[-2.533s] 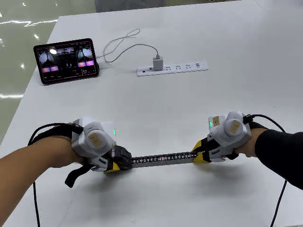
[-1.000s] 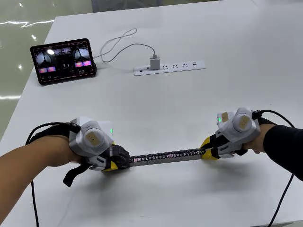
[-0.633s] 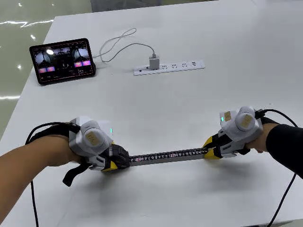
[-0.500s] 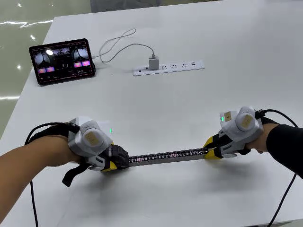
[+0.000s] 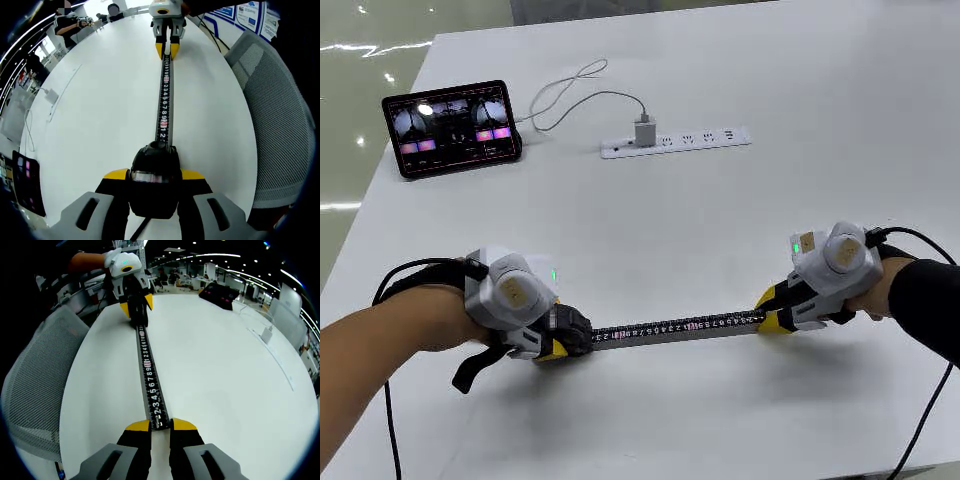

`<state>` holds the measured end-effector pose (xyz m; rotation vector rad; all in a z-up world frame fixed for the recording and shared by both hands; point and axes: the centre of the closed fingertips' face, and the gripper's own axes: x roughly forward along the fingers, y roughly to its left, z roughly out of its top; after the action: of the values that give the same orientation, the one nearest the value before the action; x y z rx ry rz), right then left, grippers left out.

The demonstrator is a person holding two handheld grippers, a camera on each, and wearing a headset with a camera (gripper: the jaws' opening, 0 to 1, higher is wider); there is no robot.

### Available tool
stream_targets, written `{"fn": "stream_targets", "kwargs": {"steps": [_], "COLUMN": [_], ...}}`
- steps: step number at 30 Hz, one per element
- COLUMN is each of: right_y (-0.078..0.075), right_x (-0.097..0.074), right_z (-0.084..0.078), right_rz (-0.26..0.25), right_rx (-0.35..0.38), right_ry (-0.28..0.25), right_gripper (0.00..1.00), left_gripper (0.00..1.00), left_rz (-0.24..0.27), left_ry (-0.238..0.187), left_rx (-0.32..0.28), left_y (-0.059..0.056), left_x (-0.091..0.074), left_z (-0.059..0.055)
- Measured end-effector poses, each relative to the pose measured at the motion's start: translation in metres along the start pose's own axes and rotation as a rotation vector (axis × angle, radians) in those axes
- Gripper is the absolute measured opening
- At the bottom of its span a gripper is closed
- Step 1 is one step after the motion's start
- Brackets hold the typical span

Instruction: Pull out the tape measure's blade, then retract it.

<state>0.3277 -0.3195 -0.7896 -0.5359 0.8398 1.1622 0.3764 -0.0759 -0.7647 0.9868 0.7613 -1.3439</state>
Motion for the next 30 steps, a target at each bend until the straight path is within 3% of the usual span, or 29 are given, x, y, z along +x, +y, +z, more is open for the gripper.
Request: {"fn": "stream_targets", "kwargs": {"steps": [16,21,22,26,30], "right_y": [0.0010,0.0000,-0.0004,-0.0009,-0.0020], "right_x": [-0.0045,-0.0034,-0.0032,-0.0031,-0.0020], "right_z": [0.0007,0.0007,0.0006,-0.0013,-0.0030], "right_rz": [-0.002,0.002,0.002,0.004,-0.003], "right_rx": [0.009,-0.005,-0.006,-0.029,-0.083], "right_ry": [-0.005,0.003,0.006,0.027,0.057], "right_gripper": [0.09,0.10,0.10,0.11,0.11], "left_gripper": [0.31,0.32,0.32,0.33,0.33], "left_rz": [0.004,0.019,0.025,0.034,0.028], "left_ry": [-0.003,-0.040,-0.065,-0.110,-0.103], "left_rx": [-0.005,0.001,0.042,-0.069,-0.043], "left_y": [0.0001,0.0007,0.0005,0.0028,0.0021], "left_x": [0.0000,-0.0003,0.0000,-0.0009,-0.0012], "left_z": [0.0002,0.0019,0.0043,0.0054,0.0061]}}
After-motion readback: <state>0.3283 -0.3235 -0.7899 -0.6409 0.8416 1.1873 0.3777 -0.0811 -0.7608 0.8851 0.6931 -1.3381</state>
